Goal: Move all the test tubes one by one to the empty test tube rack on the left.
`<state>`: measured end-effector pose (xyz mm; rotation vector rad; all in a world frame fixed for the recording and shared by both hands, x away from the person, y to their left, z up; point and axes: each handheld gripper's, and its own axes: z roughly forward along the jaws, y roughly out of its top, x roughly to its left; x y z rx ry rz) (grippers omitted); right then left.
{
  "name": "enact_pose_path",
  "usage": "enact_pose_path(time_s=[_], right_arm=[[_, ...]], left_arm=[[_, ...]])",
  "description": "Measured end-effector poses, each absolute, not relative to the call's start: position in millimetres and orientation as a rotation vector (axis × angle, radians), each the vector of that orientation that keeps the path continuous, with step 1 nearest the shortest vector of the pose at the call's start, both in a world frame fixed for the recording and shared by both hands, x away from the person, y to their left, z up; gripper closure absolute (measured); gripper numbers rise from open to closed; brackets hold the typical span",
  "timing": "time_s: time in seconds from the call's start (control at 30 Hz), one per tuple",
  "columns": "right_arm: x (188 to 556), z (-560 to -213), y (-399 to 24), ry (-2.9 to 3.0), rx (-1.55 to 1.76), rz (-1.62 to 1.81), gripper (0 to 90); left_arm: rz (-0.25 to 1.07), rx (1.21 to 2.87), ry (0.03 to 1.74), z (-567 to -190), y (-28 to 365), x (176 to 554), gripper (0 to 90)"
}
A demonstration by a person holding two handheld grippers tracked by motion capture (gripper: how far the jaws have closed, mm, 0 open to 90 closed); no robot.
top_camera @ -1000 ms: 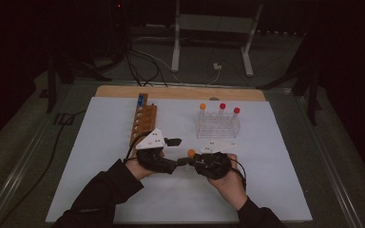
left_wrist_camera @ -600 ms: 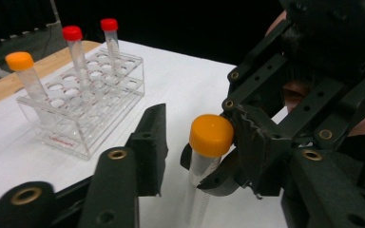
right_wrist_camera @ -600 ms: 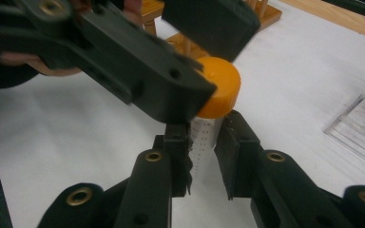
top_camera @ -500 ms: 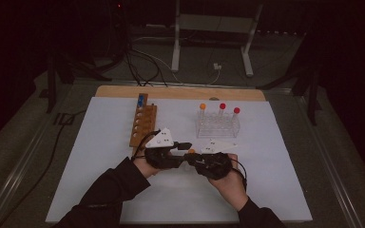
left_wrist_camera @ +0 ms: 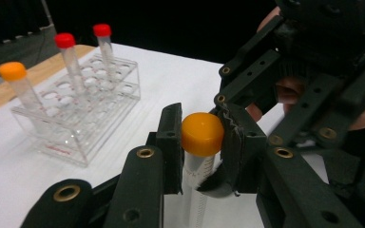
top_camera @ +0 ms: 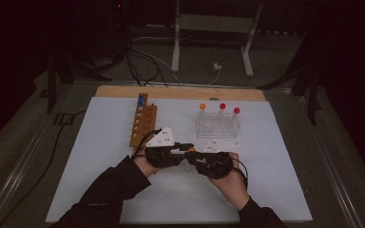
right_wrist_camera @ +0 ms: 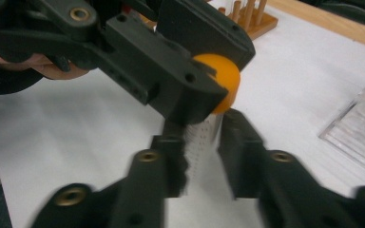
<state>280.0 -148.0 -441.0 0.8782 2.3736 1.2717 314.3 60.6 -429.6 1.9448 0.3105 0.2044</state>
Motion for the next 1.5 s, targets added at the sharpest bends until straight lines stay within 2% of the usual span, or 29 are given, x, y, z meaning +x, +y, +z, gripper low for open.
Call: enact_pose_path(time_s=[0.23,0.53,0.8,0.93,1.5], right_arm=[[279.4,-436.3,-151.9,2.326,0.893,1.316,47.7],[279.3,-429.6,-157.4,2.273,0.913,1.387,17.6],[279.4,-429.3,-156.6,2.261,0.92,1.378,3.3],[278.3,-428.2,-157.2,2.251,0.923,1.383,0.0],[278.5,-425.8,-164.3,2.237,0.897,1.437,0.0]], left_arm=[[0.24,1.913,0.342,-414.1,76.4,320.7,71.9],[0.307,1.873,0.391,-392.5,102.3,329.8,71.8],[0.376,1.847,0.447,-381.4,124.5,338.7,71.9],[0.395,1.837,0.489,-376.5,135.8,346.4,71.8],[0.563,1.765,0.632,-363.4,177.1,378.6,71.9]])
